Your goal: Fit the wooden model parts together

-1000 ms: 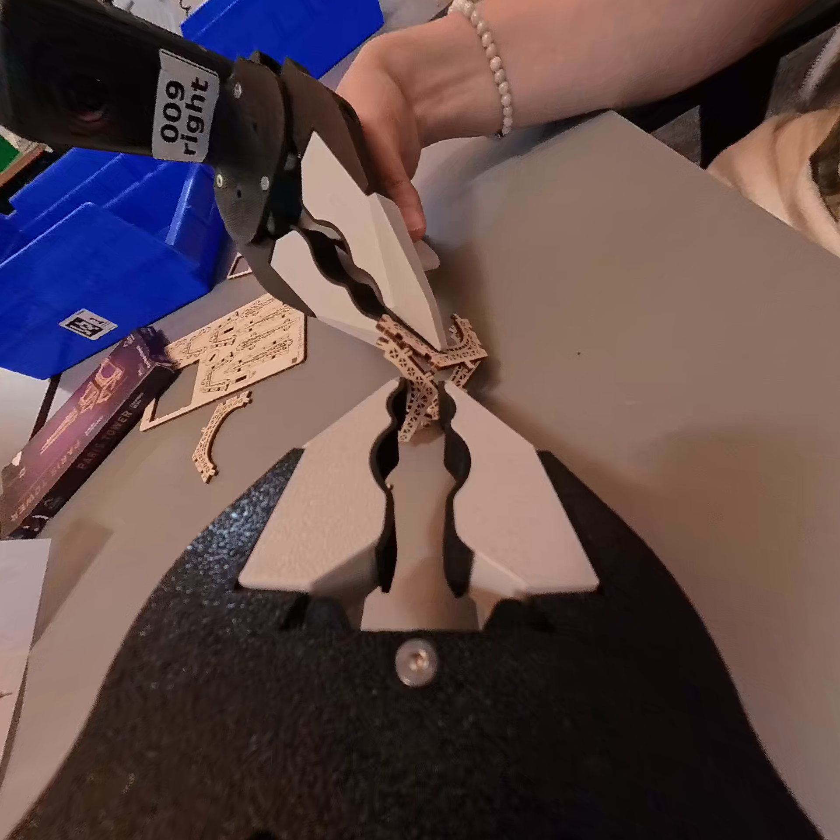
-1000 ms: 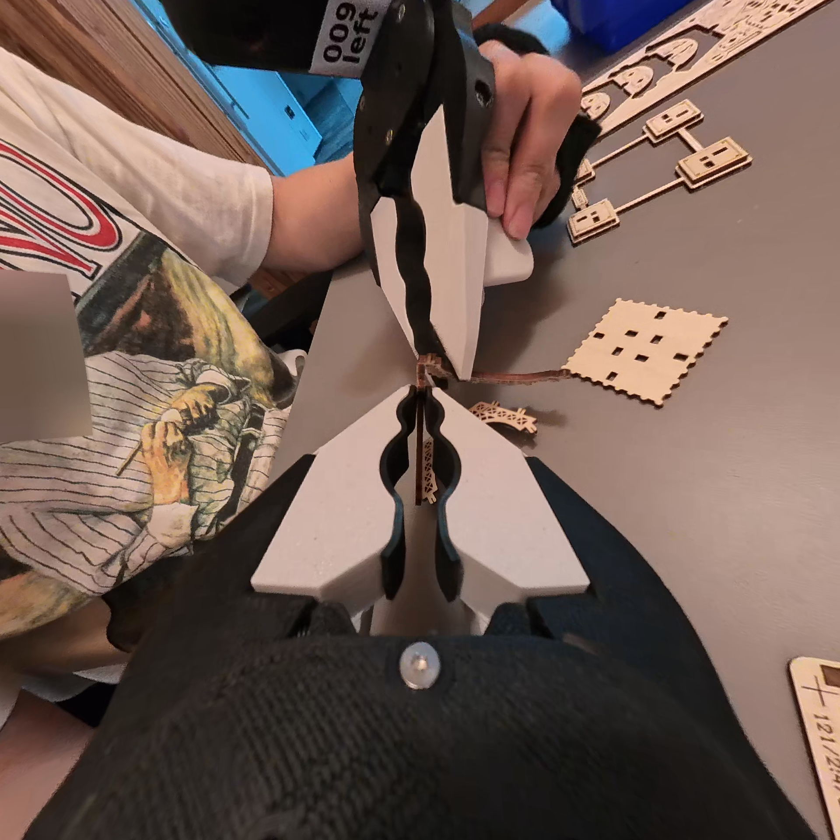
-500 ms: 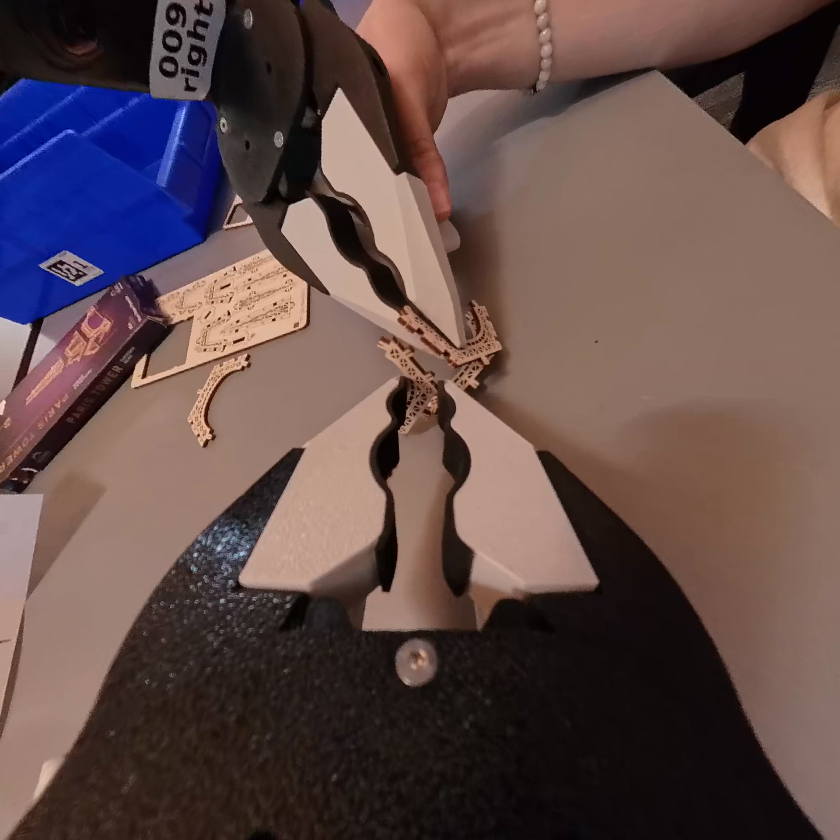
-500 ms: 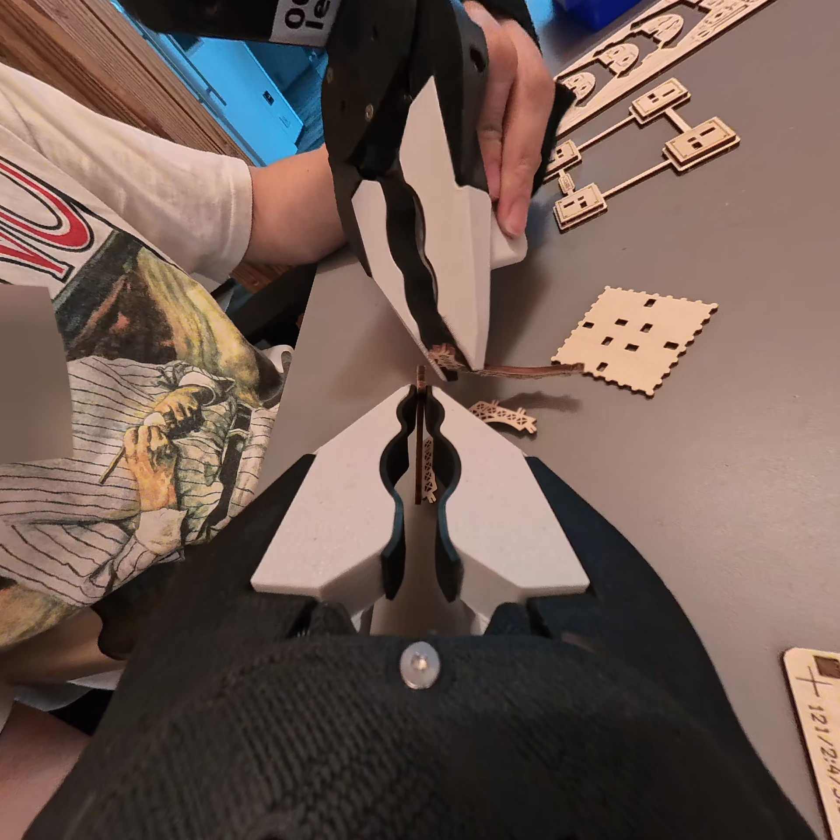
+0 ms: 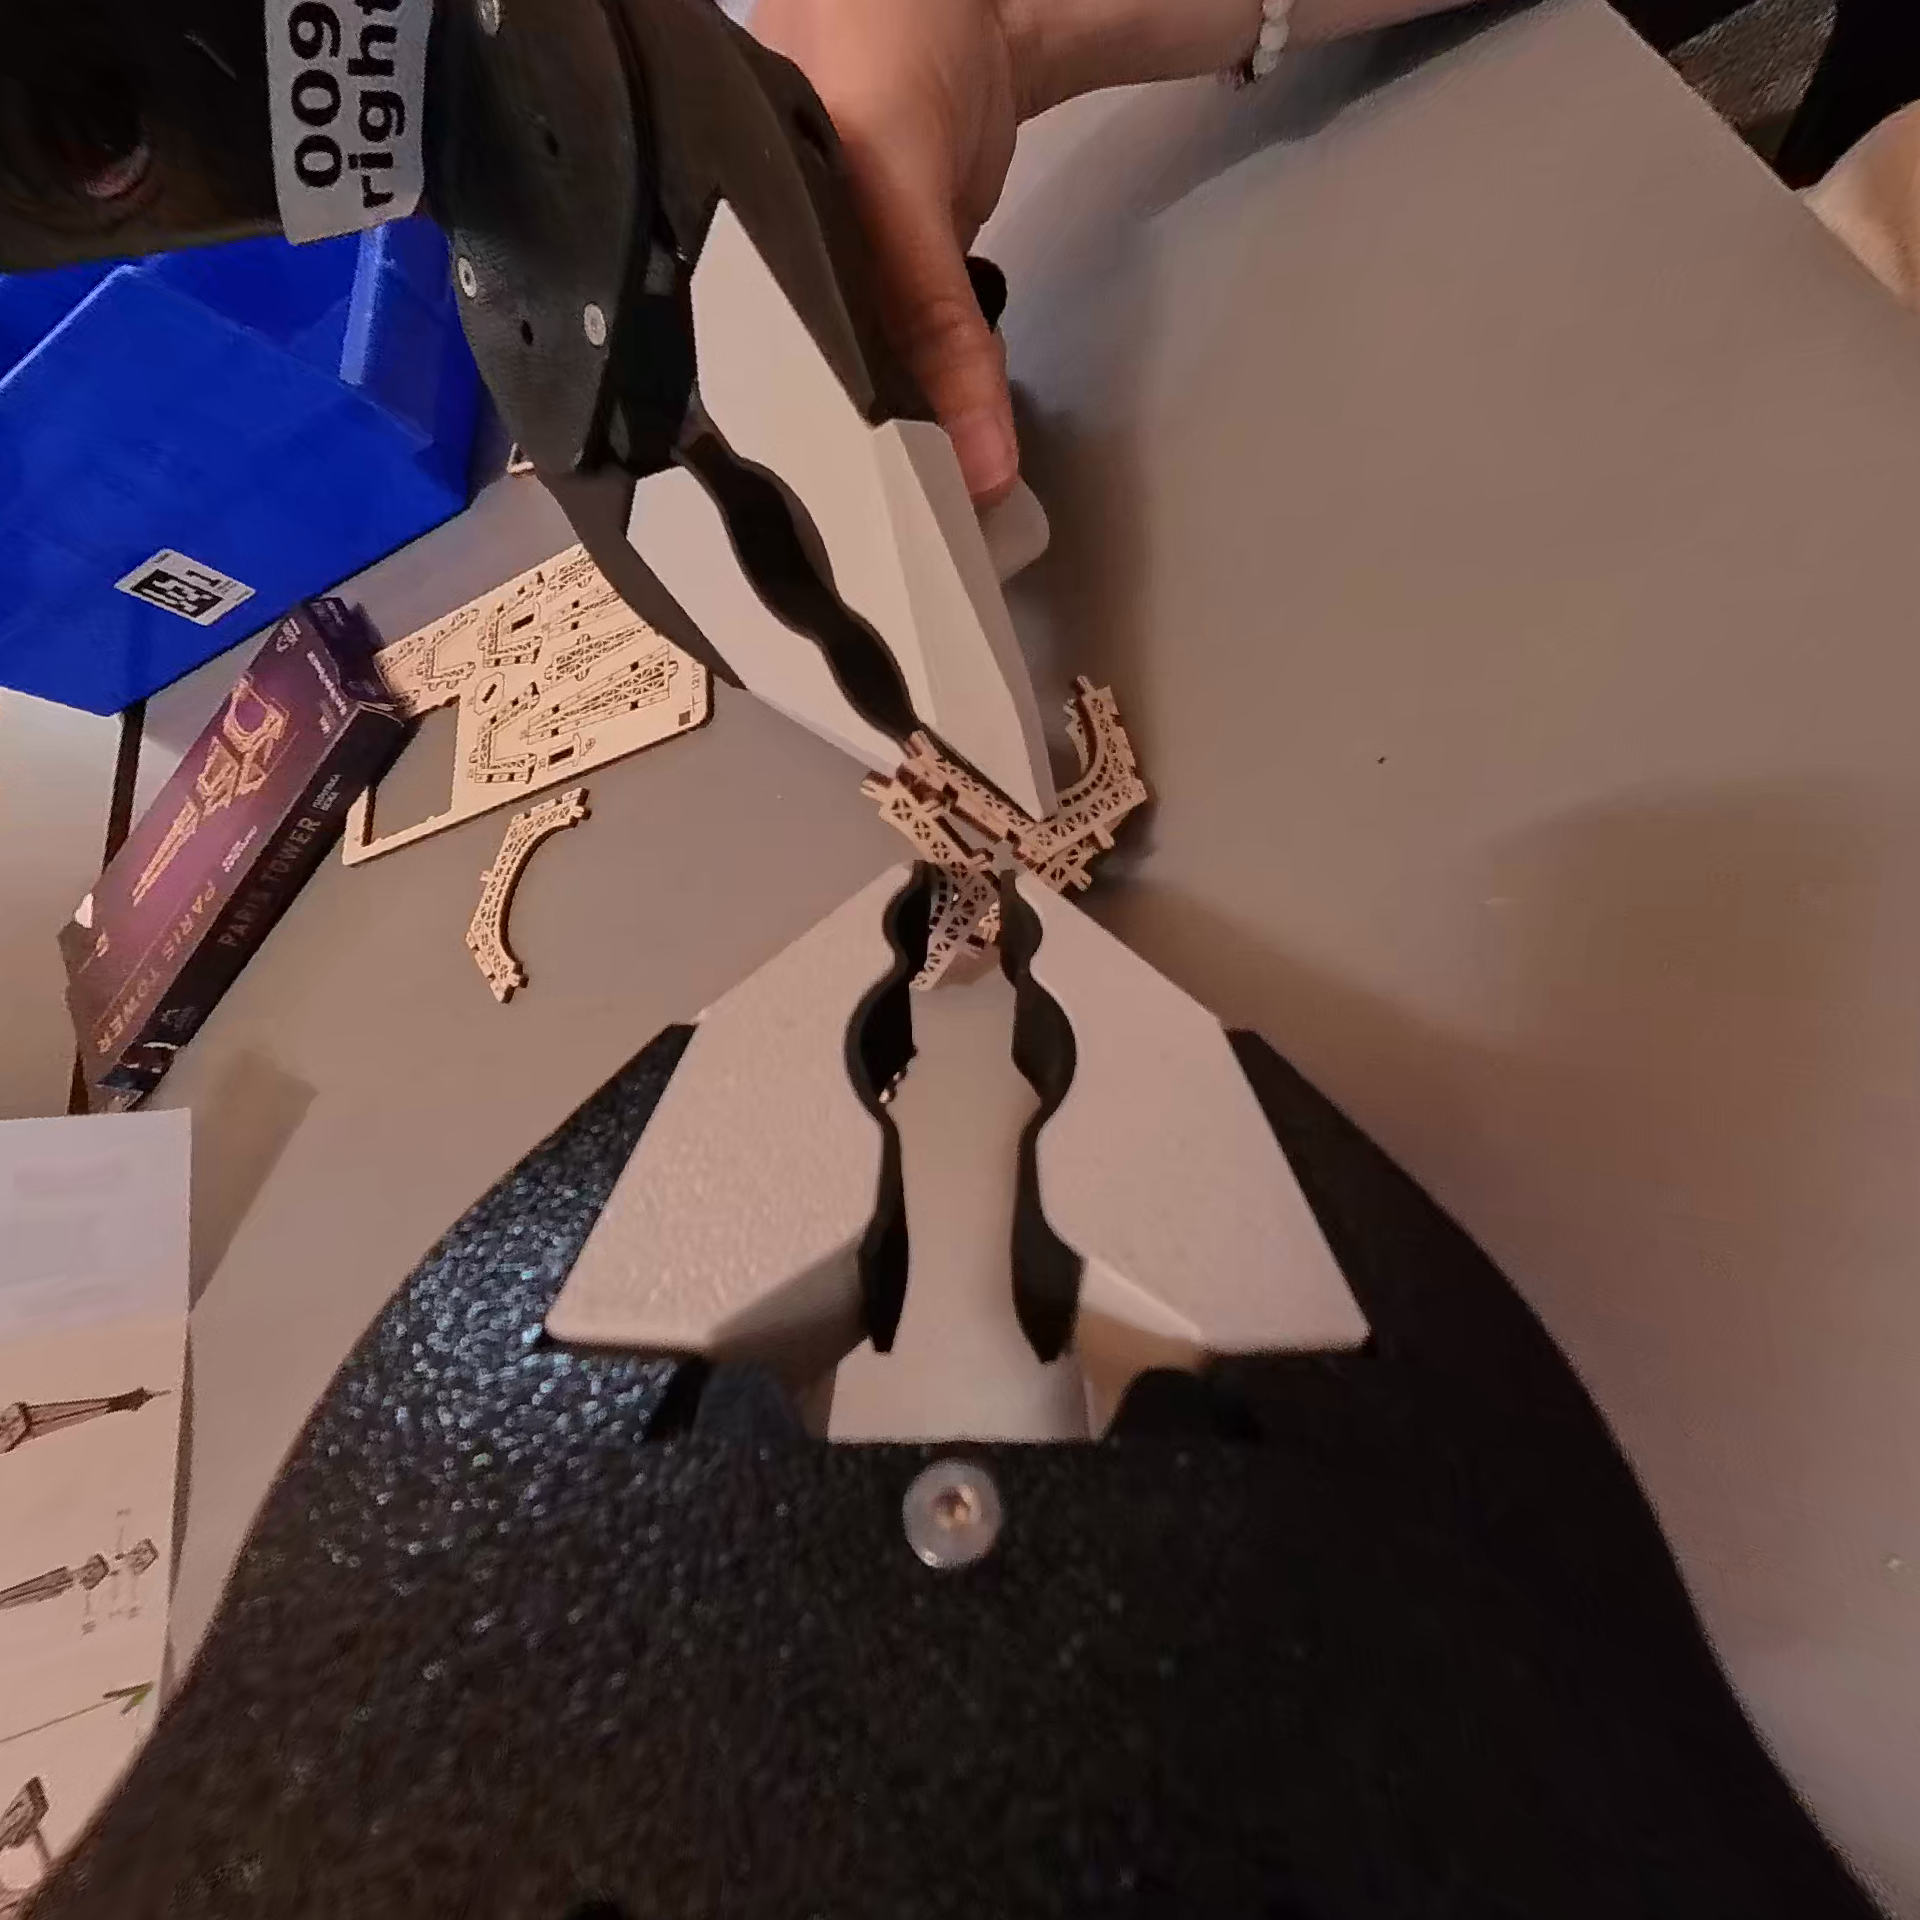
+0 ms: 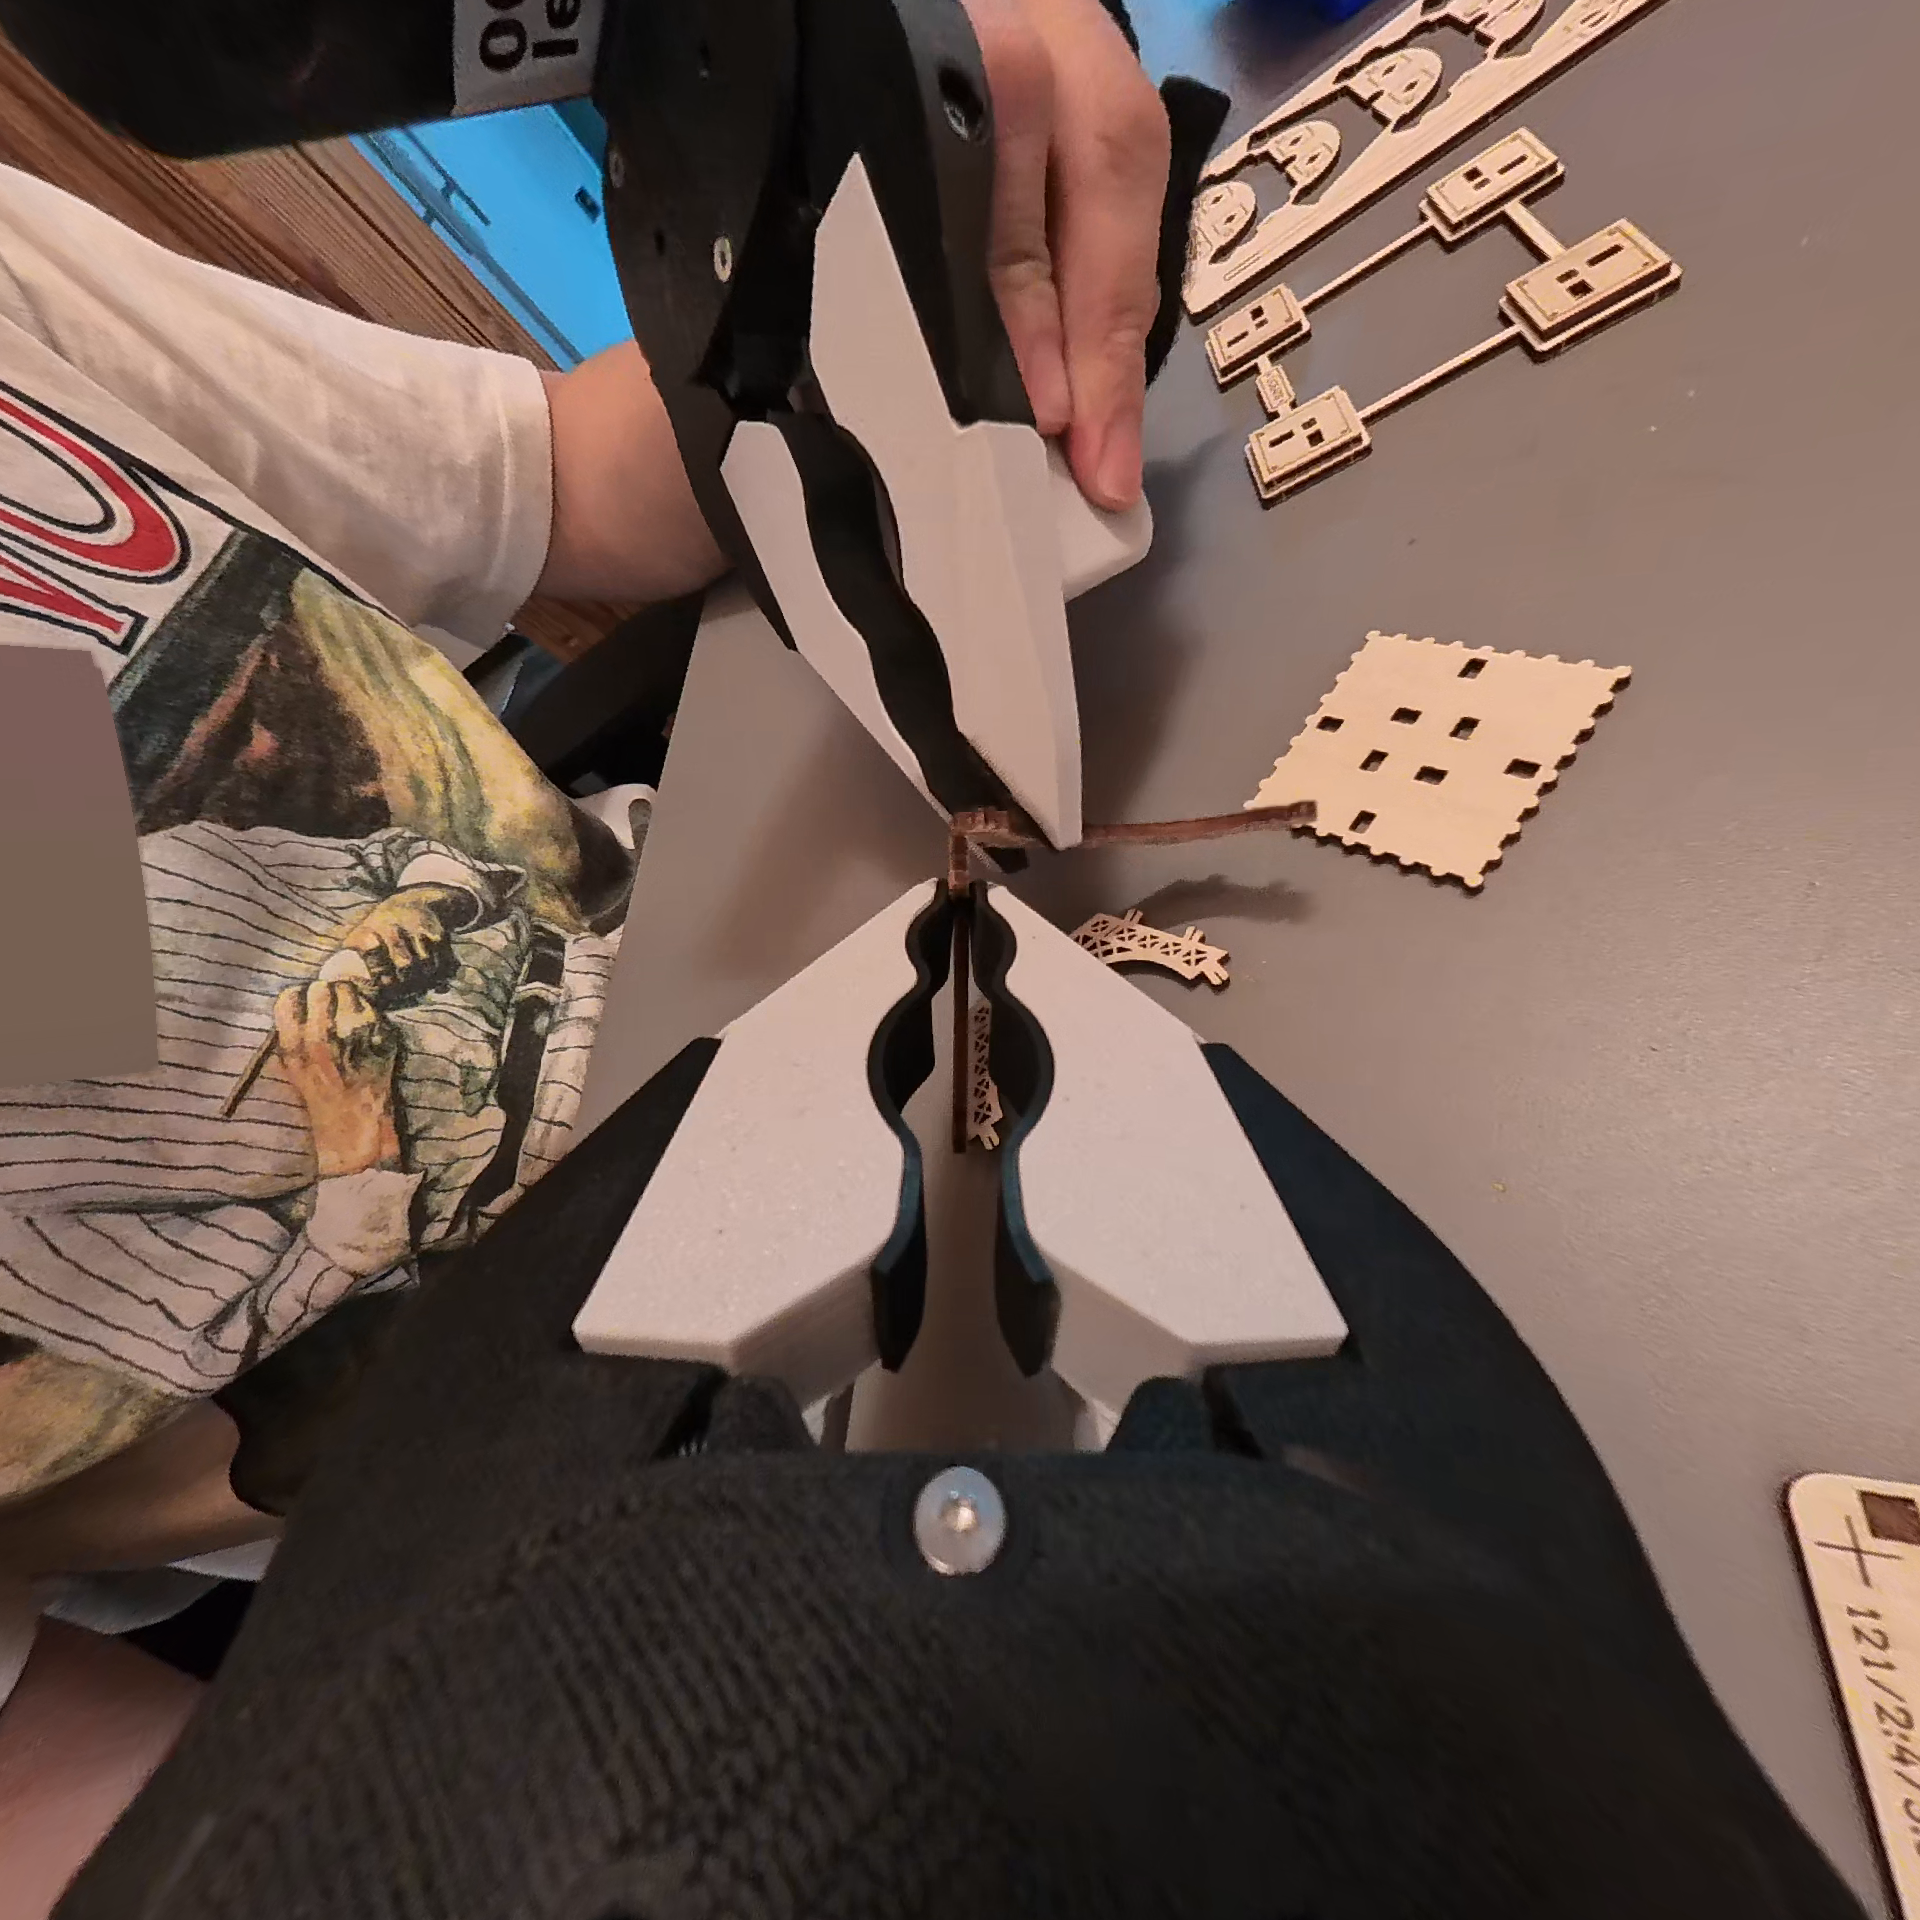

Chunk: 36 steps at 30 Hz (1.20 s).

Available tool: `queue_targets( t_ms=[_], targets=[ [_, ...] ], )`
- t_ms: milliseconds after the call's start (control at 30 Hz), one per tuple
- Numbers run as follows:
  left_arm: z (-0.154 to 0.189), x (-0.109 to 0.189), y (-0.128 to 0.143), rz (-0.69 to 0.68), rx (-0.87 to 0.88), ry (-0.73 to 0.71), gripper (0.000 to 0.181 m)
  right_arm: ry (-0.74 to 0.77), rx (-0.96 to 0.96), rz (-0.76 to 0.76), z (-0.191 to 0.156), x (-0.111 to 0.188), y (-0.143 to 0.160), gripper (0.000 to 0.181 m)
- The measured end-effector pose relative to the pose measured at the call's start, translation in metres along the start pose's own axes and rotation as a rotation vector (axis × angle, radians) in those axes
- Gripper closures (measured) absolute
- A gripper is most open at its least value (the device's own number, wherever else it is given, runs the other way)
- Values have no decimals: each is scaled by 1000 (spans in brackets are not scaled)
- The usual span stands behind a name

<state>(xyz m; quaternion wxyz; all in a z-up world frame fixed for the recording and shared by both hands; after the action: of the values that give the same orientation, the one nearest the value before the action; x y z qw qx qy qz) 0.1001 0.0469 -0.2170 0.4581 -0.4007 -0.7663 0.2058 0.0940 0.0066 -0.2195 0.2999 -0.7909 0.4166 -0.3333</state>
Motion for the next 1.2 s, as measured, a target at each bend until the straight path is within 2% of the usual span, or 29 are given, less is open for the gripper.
queue_targets(
  t_ms=[367,600,933,1067,1200],
  targets=[
    [2,-1,3,-108,14,3,171,36,-17,-2,5,1,0,181],
    [3,-2,4,-136,97,18,171,52,-15,-10,6,0,1,181],
    [4,-1,6,-43,150,62,171,50,-8,-12,6,-1,1,181],
    [1,4,10,-78,241,89,171,56,7,-16,4,0,2,181],
    [5,4,10,-124,140,62,171,70,71,-37,0,2,4,181]
  ],
)
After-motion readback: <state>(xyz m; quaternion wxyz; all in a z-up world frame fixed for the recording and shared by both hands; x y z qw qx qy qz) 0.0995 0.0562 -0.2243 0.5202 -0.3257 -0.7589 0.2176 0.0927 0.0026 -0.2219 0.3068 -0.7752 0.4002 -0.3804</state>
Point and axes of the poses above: each gripper's, where its closed fingertips meet, x back along the fingers, y out of its underside, z = x × y across the jaws, the point moved 3 cm from there along x, back along the fingers, and after that the axes turned 10 degrees about -y, right-handed, at the moved point
